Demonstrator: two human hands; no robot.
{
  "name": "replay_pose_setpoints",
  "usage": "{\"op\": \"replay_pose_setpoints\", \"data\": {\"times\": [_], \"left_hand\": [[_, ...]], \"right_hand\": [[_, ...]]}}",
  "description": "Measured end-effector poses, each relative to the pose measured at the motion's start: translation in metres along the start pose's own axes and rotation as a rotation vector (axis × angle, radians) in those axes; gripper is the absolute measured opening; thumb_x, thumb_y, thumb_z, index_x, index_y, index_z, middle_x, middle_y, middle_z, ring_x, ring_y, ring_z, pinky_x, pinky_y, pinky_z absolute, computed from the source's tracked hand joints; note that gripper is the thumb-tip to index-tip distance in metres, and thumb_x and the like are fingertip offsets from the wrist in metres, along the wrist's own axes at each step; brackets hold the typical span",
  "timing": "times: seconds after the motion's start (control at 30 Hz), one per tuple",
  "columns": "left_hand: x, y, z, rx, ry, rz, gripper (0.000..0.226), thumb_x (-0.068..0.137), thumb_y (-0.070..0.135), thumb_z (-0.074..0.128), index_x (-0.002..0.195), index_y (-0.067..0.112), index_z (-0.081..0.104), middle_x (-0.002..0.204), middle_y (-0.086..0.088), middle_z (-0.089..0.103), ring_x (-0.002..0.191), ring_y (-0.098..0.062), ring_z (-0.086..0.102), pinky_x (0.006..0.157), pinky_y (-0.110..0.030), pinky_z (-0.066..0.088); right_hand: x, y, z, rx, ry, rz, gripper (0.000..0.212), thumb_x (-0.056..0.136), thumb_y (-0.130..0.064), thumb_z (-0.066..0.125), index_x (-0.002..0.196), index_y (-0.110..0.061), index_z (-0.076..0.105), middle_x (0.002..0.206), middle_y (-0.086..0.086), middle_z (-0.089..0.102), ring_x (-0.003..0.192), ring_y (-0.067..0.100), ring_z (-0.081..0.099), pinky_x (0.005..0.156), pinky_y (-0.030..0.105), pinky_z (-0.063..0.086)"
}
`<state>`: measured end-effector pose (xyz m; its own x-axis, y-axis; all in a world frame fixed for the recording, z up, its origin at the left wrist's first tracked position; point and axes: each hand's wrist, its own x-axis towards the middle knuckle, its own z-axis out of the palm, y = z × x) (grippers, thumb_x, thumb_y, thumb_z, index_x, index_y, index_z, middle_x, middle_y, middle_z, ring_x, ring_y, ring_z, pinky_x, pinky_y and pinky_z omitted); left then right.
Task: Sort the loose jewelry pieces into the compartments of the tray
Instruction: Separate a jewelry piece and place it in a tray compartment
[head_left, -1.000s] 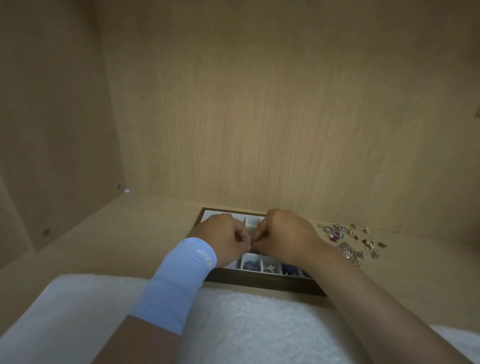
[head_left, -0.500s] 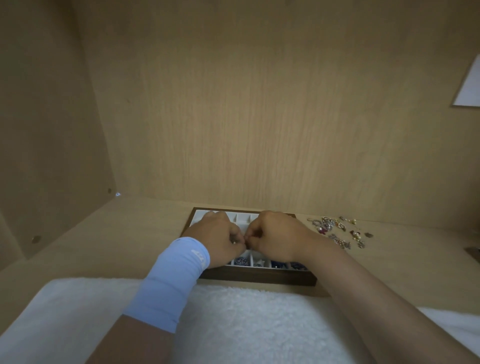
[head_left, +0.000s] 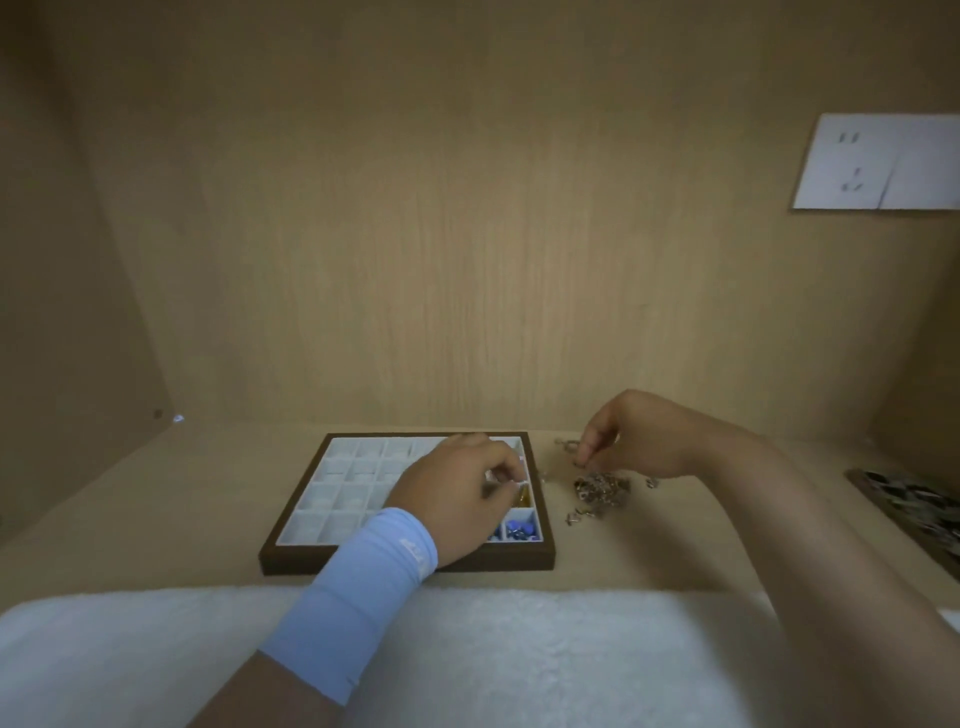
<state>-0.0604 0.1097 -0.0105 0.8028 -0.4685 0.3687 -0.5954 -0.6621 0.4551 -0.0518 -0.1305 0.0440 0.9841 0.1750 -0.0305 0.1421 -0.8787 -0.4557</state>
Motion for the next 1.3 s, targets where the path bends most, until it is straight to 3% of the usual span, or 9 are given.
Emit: {"op": "replay_pose_setpoints", "data": {"times": [0.1,0.2,0.33,0.47,0.63,0.77,0.9,1.13,1.3], "left_hand": [[0.016,0.020,0.013,0.060,-0.081,0.033,0.012,0.090,0.030,0.058,0.091,0.039,0.066,0.090,0.020,0.056,0.093,0.000,0.046,0.086,-0.028,0.046],[0.029,0.031,0.026,0.198,-0.183,0.029,0.014,0.085,0.037,0.061,0.095,0.037,0.071,0.103,0.008,0.059,0.108,-0.014,0.047,0.093,-0.037,0.047],[0.035,0.033,0.039,0.330,-0.222,-0.066,0.031,0.077,0.051,0.061,0.099,0.033,0.070,0.111,0.005,0.055,0.108,-0.020,0.051,0.094,-0.036,0.046],[0.040,0.037,0.040,0.331,-0.199,-0.073,0.016,0.074,0.048,0.064,0.080,0.037,0.074,0.103,0.006,0.062,0.101,-0.015,0.049,0.085,-0.027,0.045],[0.042,0.037,0.044,0.331,-0.185,-0.114,0.019,0.081,0.041,0.061,0.067,0.033,0.070,0.102,0.005,0.064,0.097,-0.019,0.054,0.084,-0.031,0.049],[0.041,0.033,0.046,0.331,-0.137,-0.083,0.023,0.085,0.038,0.053,0.074,0.027,0.070,0.100,0.005,0.064,0.098,-0.020,0.052,0.086,-0.035,0.049],[0.037,0.028,0.046,0.212,-0.086,-0.040,0.025,0.090,0.038,0.054,0.078,0.029,0.074,0.088,0.012,0.062,0.096,-0.016,0.048,0.085,-0.033,0.045],[0.036,0.015,0.032,-0.303,-0.044,-0.256,0.016,0.090,0.037,0.060,0.080,0.033,0.071,0.081,0.016,0.069,0.081,-0.003,0.063,0.082,-0.027,0.051],[0.032,0.016,0.024,-0.487,-0.040,-0.296,0.022,0.093,0.032,0.058,0.078,0.026,0.073,0.073,0.011,0.070,0.071,-0.007,0.062,0.081,-0.033,0.052]], "right_hand": [[0.001,0.006,0.003,-0.020,-0.102,-0.004,0.018,0.077,-0.014,0.082,0.074,-0.031,0.078,0.069,-0.015,0.072,0.059,-0.005,0.060,0.058,0.019,0.051],[0.005,0.009,0.010,-0.055,-0.160,-0.021,0.018,0.072,-0.014,0.085,0.077,-0.030,0.079,0.059,-0.020,0.067,0.057,-0.008,0.057,0.064,0.016,0.048],[0.010,0.011,0.022,-0.080,-0.181,-0.035,0.019,0.068,-0.019,0.089,0.084,-0.027,0.081,0.055,-0.025,0.062,0.052,-0.014,0.053,0.056,0.011,0.041],[0.013,0.016,0.028,-0.052,-0.188,-0.042,0.019,0.067,-0.016,0.088,0.082,-0.027,0.081,0.056,-0.027,0.064,0.054,-0.015,0.056,0.055,0.007,0.039],[0.015,0.017,0.032,-0.011,-0.191,-0.021,0.017,0.068,-0.016,0.088,0.077,-0.028,0.080,0.066,-0.016,0.073,0.061,-0.007,0.062,0.077,0.022,0.054],[0.014,0.017,0.031,0.008,-0.200,-0.021,0.018,0.070,-0.013,0.087,0.083,-0.023,0.081,0.064,-0.016,0.072,0.059,-0.008,0.061,0.073,0.019,0.052],[0.011,0.016,0.027,0.120,-0.205,-0.057,0.015,0.077,-0.012,0.084,0.089,-0.019,0.082,0.071,-0.012,0.074,0.067,-0.002,0.064,0.071,0.015,0.051],[0.007,0.013,0.014,0.199,-0.163,-0.073,0.010,0.086,-0.020,0.077,0.094,-0.027,0.080,0.076,-0.021,0.072,0.072,-0.014,0.062,0.071,0.006,0.043],[0.008,0.005,0.020,0.162,-0.185,-0.052,0.016,0.080,-0.024,0.083,0.095,-0.026,0.081,0.072,-0.019,0.071,0.066,-0.012,0.062,0.072,0.013,0.045]]}}
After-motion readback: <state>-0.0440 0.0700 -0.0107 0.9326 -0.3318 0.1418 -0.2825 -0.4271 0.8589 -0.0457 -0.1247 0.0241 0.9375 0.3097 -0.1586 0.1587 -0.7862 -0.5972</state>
